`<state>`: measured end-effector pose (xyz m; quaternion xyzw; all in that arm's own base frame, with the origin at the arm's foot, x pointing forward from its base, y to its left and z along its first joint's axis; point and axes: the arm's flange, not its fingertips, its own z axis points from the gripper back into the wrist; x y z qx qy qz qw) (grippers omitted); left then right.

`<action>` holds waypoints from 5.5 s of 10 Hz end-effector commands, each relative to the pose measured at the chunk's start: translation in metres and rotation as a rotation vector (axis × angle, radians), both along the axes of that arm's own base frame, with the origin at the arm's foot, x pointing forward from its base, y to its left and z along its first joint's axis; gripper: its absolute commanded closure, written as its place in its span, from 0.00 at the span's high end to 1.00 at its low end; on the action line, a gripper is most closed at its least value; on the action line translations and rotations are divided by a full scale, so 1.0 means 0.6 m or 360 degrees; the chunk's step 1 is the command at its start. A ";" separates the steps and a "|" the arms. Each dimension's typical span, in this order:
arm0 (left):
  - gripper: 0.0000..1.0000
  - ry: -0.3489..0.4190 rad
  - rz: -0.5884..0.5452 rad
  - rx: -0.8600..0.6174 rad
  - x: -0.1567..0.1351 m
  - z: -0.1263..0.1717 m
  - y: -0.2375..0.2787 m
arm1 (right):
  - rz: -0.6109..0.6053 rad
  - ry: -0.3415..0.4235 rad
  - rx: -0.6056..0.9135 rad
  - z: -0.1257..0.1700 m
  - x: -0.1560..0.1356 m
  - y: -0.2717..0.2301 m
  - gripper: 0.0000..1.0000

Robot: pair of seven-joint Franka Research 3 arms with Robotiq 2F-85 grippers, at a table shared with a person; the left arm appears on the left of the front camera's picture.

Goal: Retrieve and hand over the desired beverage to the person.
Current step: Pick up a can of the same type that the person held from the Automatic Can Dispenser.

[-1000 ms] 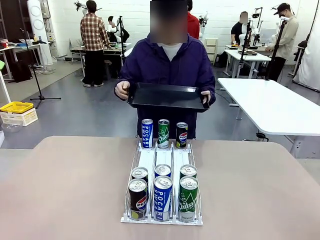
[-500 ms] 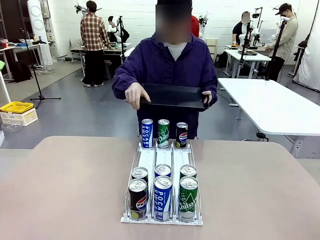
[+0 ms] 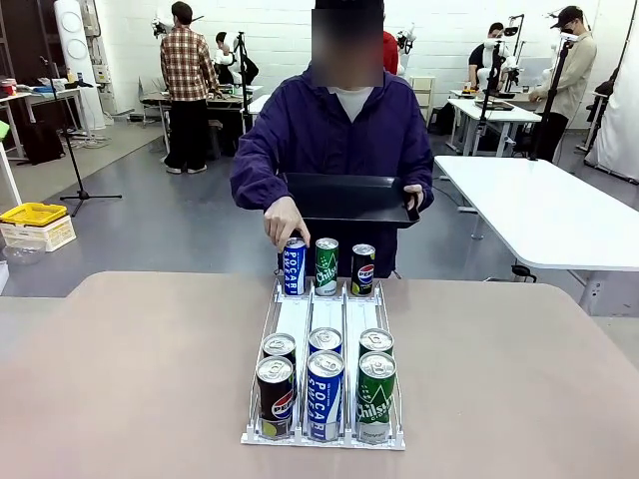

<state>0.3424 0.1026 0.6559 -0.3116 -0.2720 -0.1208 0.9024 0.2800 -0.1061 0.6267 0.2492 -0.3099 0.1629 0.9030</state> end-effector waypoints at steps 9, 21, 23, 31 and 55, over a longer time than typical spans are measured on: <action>1.00 -0.0017 -0.0030 -0.0009 0.001 0.001 0.003 | 0.0033 -0.0010 0.0031 0.000 0.005 0.001 1.00; 1.00 -0.0017 -0.0030 -0.0009 0.001 0.001 0.003 | 0.0033 -0.0010 0.0031 0.000 0.005 0.001 1.00; 1.00 -0.0017 -0.0030 -0.0009 0.001 0.001 0.003 | 0.0033 -0.0010 0.0031 0.000 0.005 0.001 1.00; 1.00 -0.0017 -0.0030 -0.0009 0.001 0.001 0.003 | 0.0033 -0.0010 0.0031 0.000 0.005 0.001 1.00; 1.00 0.0539 0.0406 0.0791 0.008 -0.088 -0.702 | 0.0033 -0.0010 0.0031 0.000 0.005 0.001 1.00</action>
